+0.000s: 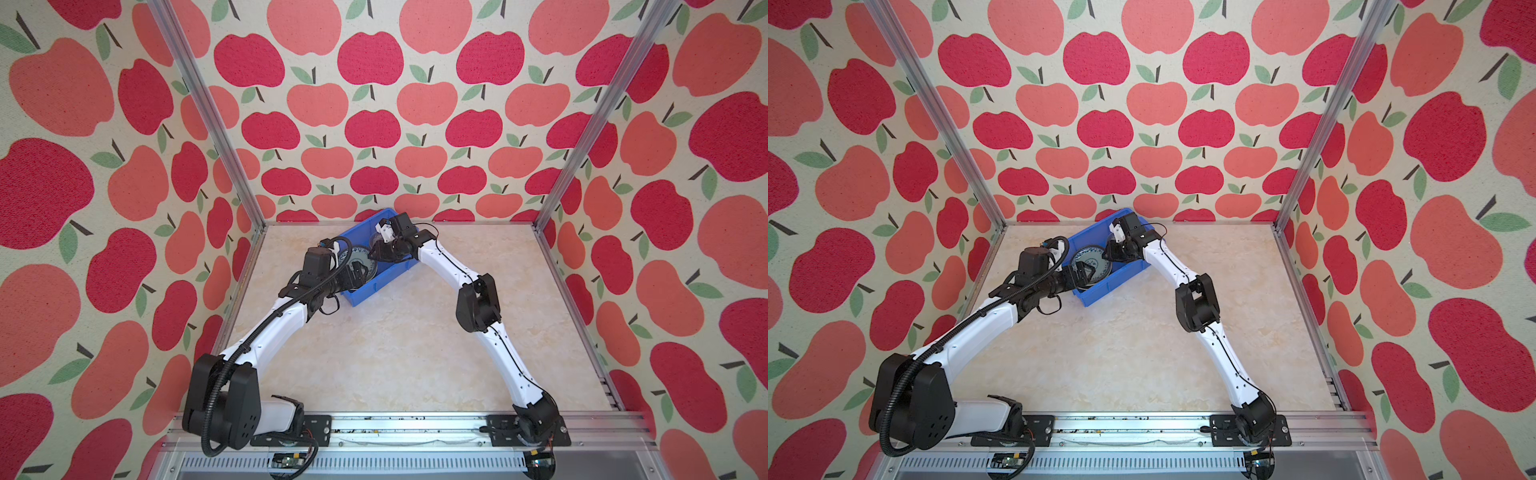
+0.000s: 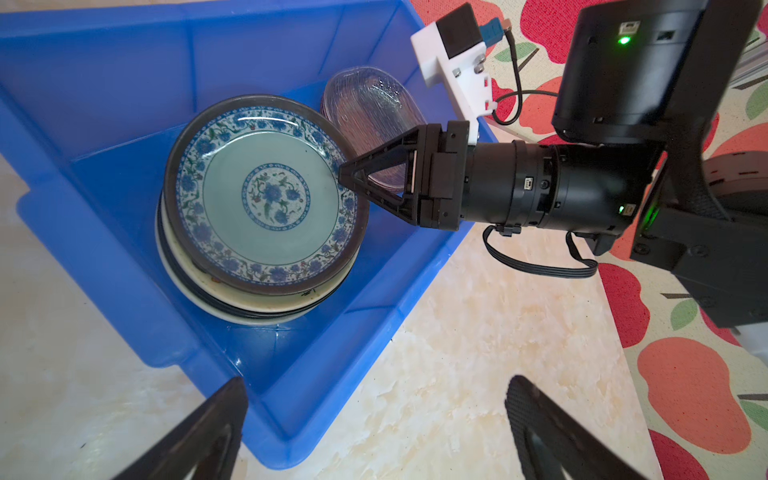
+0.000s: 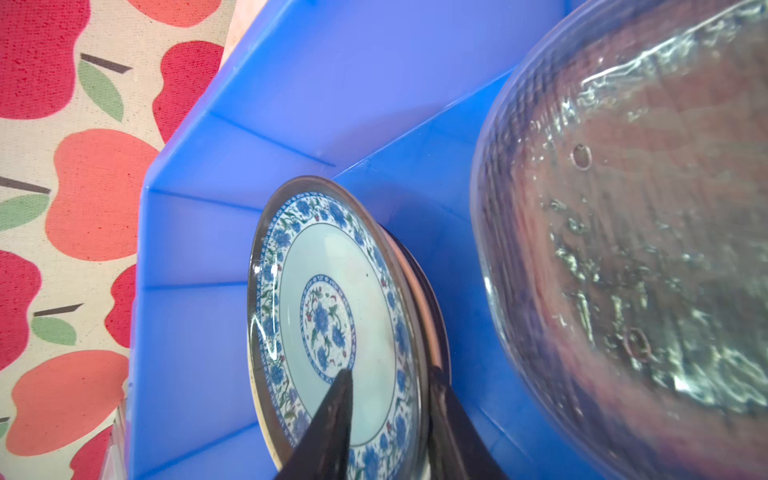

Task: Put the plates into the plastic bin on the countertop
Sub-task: 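Lower the blue-and-white plate onto the cream plate in the bin with the right gripper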

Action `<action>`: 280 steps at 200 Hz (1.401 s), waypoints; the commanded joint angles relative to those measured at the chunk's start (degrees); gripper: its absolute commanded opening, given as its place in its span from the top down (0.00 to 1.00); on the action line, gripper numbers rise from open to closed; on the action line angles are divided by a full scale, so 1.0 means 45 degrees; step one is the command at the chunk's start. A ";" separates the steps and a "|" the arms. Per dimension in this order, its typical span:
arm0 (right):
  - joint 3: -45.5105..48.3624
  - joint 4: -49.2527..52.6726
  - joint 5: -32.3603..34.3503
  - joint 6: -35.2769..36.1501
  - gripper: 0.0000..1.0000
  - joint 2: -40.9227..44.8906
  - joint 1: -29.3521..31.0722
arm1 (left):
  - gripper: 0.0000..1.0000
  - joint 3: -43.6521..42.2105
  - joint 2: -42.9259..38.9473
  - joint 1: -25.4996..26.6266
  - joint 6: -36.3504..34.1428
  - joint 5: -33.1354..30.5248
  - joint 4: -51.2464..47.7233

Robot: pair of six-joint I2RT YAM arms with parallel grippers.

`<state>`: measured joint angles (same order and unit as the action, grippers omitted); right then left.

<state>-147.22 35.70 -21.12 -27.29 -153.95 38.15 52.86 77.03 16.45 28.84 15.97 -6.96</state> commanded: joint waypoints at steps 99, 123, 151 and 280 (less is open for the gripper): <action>-0.1198 0.0778 0.1509 0.1207 0.75 0.0603 0.0353 | 0.01 0.0704 0.0624 -0.0391 -0.0122 0.0549 0.0202; -0.1811 0.0748 0.1413 0.1025 0.79 0.0047 0.0370 | 0.01 0.0684 0.0779 -0.0558 -0.0101 0.0649 0.0209; -0.1936 0.0644 0.1726 0.0889 0.79 -0.0336 0.0360 | 0.01 0.0635 0.0815 -0.0702 -0.0046 0.0749 0.0219; -0.2037 0.0627 0.1816 0.0791 0.88 -0.1025 0.0388 | 0.01 0.0406 0.1372 -0.1485 0.0117 0.1493 0.0455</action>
<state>-155.46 37.80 -13.10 -22.85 -159.09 39.44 54.06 82.26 10.63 29.04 20.88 -6.28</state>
